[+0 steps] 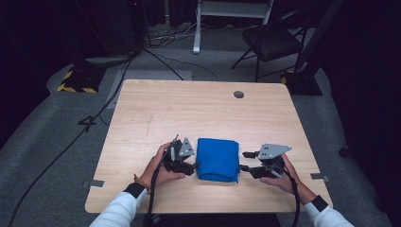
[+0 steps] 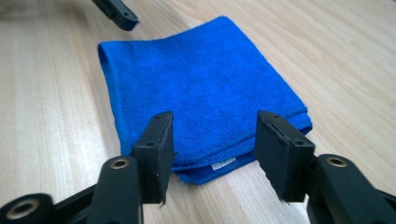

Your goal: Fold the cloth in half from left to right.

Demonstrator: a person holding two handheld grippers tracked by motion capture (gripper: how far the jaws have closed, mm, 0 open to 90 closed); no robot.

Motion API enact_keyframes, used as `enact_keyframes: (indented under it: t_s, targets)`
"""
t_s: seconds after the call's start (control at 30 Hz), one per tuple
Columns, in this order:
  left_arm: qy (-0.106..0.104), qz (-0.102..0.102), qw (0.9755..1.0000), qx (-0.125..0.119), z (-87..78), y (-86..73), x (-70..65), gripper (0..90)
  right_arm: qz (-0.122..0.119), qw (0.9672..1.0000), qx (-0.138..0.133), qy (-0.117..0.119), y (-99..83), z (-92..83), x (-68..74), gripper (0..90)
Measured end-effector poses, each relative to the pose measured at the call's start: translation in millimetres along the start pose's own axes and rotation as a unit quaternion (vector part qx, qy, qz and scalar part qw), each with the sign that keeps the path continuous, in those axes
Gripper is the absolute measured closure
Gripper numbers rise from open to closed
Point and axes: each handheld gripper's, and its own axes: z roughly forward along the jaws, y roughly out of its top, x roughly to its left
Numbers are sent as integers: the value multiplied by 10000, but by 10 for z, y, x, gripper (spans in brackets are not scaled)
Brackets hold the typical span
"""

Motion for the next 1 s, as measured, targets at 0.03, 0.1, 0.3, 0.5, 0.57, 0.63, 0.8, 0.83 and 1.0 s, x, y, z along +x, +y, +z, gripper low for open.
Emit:
enact_keyframes:
  t_s: [0.03,0.1,0.3,0.5,0.57,0.63,0.8,0.83,1.0]
  targets:
    - [-34,-8,10000,-31,8,19,-10,261,22,10000,38,-8,-3,31,-2,467]
    - [-164,36,9999,-35,42,50,-41,239,18,9999,143,-36,0,105,4,448]
    - [-404,374,9979,345,222,20,-185,224,-30,9993,362,-44,-20,270,17,407]
    - [-402,366,9974,477,289,-20,-198,202,79,9979,637,-70,-122,404,-11,387]
    - [-411,317,9973,518,310,-40,-205,198,108,9976,678,-59,-139,426,-21,379]
    - [-412,290,9976,485,325,-54,-202,195,156,9975,689,-28,-157,437,-32,375]
    - [-467,184,9977,444,350,-68,-165,161,218,9974,689,-15,-172,458,-59,353]
    - [-469,183,9978,435,355,-66,-161,161,243,9974,683,-32,-174,463,-73,355]
    - [-386,142,9984,378,386,-51,-118,163,359,9968,683,-193,-155,501,-166,356]
